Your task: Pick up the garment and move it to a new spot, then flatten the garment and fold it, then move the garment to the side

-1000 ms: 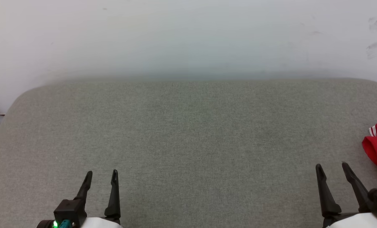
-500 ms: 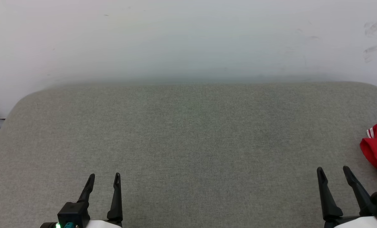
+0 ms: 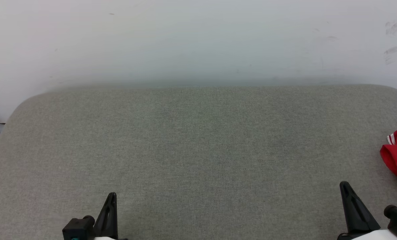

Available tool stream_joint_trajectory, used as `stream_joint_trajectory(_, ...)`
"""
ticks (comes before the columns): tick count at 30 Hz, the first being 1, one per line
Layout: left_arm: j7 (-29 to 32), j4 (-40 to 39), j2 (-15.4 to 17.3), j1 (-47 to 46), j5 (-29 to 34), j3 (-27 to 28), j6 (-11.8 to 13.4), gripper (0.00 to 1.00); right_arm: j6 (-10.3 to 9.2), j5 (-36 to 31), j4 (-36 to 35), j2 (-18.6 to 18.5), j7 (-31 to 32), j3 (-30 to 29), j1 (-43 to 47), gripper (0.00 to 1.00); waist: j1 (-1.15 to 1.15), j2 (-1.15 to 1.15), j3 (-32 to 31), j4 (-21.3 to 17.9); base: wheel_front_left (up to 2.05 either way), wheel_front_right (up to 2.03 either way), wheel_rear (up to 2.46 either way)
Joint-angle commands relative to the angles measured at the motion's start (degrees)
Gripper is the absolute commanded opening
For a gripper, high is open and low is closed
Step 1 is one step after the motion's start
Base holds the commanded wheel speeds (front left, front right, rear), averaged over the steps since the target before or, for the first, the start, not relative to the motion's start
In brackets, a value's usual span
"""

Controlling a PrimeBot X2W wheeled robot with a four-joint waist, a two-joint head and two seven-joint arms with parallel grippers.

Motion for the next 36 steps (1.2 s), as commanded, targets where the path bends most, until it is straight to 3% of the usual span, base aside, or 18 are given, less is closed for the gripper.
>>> stream_joint_trajectory(1,0.4,-0.7,-0.1,-1.0,-2.3,0.7,-0.5,0.00,0.00,2.5,-0.3,-0.1,-0.2,0.2,-0.5,0.00,0.00,0.00,0.0,0.0,0.00,0.00,0.00)
stream_joint_trajectory(18,5.0,1.0,-1.5,-3.8,-19.1,3.9,-3.1,0.00,-0.01,21.3,5.2,-1.2,0.1,1.0,-4.8,0.00,0.00,0.00,0.2,0.0,0.00,0.00,0.00)
stream_joint_trajectory(36,8.9,2.4,-2.8,-6.2,-33.5,6.7,-5.3,0.00,-0.02,37.1,9.8,-1.6,0.6,1.4,-8.3,0.00,0.00,0.00,0.5,0.1,0.00,0.00,0.00)
